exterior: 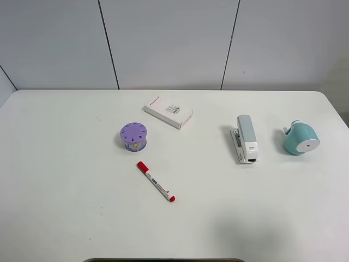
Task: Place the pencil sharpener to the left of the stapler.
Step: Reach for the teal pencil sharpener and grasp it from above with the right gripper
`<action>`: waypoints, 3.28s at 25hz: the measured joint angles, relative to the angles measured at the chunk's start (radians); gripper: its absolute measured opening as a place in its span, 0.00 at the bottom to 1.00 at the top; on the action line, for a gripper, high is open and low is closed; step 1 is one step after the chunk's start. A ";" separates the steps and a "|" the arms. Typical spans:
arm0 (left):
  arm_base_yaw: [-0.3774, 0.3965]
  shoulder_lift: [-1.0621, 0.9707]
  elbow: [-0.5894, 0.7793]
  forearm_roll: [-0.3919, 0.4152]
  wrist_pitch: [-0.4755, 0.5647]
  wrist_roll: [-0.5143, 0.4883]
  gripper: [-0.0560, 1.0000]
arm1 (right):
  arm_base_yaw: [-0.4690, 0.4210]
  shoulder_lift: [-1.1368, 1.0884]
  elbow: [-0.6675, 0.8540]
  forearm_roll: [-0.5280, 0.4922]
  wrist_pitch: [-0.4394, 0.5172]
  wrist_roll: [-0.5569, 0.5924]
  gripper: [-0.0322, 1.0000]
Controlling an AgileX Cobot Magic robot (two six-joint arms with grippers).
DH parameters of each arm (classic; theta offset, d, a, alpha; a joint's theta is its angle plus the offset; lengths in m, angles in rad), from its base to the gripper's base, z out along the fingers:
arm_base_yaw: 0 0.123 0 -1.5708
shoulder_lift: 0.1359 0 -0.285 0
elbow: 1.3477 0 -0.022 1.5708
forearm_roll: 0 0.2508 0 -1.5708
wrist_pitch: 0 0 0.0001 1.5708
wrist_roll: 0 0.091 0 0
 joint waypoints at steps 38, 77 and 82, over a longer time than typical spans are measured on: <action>0.000 0.000 0.000 0.000 0.000 0.000 0.96 | 0.000 0.079 -0.090 -0.009 0.010 0.029 0.99; 0.000 0.000 0.000 0.000 0.000 0.000 0.96 | -0.114 1.319 -0.667 -0.057 0.002 -0.054 0.99; 0.000 0.000 0.000 0.000 0.000 0.000 0.96 | -0.145 1.419 -0.670 -0.054 -0.062 -0.089 0.99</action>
